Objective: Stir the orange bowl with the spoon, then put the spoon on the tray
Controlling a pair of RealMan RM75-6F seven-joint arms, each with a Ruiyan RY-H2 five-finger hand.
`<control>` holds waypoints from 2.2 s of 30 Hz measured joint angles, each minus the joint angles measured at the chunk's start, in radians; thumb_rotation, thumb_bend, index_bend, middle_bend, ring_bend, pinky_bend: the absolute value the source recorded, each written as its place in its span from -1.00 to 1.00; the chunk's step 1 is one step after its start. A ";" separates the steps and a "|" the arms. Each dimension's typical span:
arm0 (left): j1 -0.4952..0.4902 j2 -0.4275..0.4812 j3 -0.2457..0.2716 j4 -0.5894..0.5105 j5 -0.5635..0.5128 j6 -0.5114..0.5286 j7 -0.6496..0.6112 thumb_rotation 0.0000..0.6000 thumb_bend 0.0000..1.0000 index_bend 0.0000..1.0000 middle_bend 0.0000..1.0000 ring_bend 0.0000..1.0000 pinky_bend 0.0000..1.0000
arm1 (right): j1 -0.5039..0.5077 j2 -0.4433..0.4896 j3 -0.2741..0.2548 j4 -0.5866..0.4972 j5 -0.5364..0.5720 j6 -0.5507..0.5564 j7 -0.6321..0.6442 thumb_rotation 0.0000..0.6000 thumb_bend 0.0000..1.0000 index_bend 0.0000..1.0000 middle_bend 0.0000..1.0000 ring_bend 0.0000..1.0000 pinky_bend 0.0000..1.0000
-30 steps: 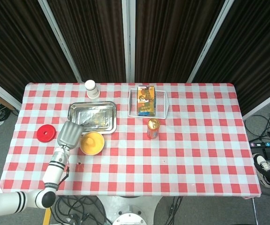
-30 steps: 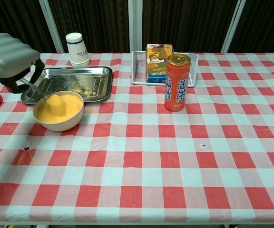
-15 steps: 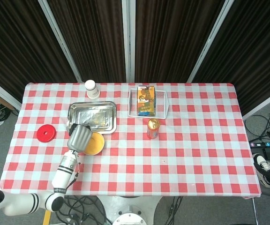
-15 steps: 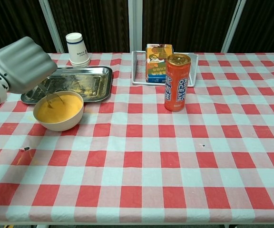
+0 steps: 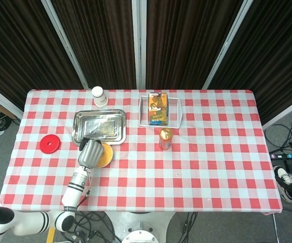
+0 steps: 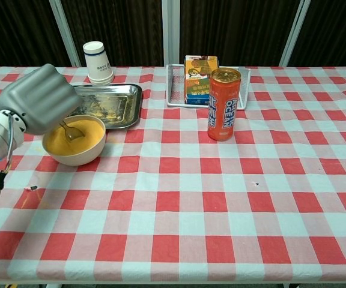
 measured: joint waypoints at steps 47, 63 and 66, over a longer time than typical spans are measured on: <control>0.017 0.232 -0.027 -0.142 0.046 -0.085 -0.317 1.00 -0.14 0.38 0.75 0.68 0.83 | -0.004 0.000 0.001 -0.012 0.000 0.008 -0.013 1.00 -0.80 -1.00 -0.95 -1.00 -1.00; 0.016 0.110 0.027 0.023 0.255 0.034 -0.010 1.00 -0.16 0.38 0.77 0.68 0.85 | -0.008 0.003 0.001 -0.018 -0.002 0.015 -0.018 1.00 -0.80 -1.00 -0.95 -1.00 -1.00; 0.012 0.107 0.030 0.036 0.277 0.033 0.042 1.00 -0.15 0.39 0.77 0.68 0.85 | -0.009 0.005 0.001 -0.020 -0.001 0.016 -0.020 1.00 -0.80 -1.00 -0.95 -1.00 -1.00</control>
